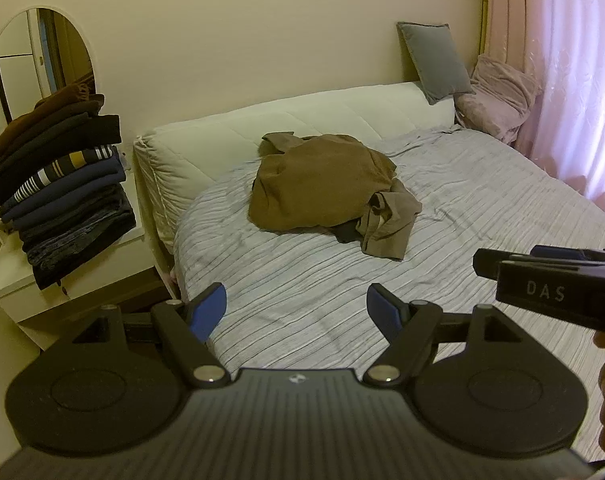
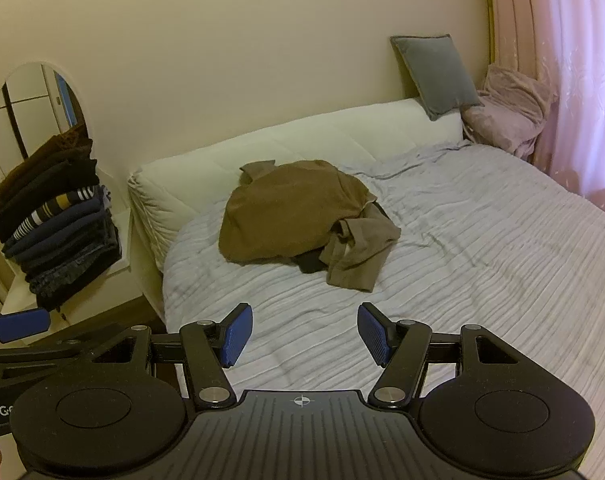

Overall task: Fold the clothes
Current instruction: 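Move both grippers toward the crumpled olive-brown shirt on the bed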

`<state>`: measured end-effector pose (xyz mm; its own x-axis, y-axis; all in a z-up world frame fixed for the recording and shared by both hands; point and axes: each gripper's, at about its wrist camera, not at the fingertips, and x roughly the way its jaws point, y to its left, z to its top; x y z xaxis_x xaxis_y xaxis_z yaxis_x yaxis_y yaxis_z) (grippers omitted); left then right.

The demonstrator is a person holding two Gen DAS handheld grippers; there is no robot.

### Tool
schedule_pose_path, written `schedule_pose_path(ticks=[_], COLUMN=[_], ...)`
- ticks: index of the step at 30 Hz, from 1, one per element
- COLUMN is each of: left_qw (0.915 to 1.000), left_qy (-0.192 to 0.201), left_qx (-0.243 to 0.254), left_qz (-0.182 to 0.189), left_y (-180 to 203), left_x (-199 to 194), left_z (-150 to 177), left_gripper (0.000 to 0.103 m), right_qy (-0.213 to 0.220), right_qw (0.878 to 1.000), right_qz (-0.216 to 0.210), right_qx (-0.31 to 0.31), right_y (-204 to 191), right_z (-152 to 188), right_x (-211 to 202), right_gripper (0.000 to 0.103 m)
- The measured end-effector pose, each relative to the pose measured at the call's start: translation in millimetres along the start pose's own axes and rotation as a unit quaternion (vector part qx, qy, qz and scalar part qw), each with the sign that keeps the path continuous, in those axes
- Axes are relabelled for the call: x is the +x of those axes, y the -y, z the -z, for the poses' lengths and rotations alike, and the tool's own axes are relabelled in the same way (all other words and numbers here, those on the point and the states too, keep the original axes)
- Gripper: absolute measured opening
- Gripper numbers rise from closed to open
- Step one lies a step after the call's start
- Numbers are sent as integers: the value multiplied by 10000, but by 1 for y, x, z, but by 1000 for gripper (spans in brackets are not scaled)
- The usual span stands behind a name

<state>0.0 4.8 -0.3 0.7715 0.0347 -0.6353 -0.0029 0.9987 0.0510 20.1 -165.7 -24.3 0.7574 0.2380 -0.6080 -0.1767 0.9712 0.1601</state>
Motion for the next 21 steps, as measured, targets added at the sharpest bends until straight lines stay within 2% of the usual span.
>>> schedule_pose_path(ticks=[6,21], left_qw=[10000,9998], left_qy=[4,-167], left_qx=[14,-51], left_qz=[12,-104], left_y=[-10,-24], left_x=[1,3], left_z=[1,3], left_gripper=[75,75], right_qy=[4,-88], right_qw=[10000,10000], right_qz=[23,3], right_qx=[-12,10], right_y=[-1,-14], right_z=[7,-3], right_x=[2,4], right_gripper=[62,62])
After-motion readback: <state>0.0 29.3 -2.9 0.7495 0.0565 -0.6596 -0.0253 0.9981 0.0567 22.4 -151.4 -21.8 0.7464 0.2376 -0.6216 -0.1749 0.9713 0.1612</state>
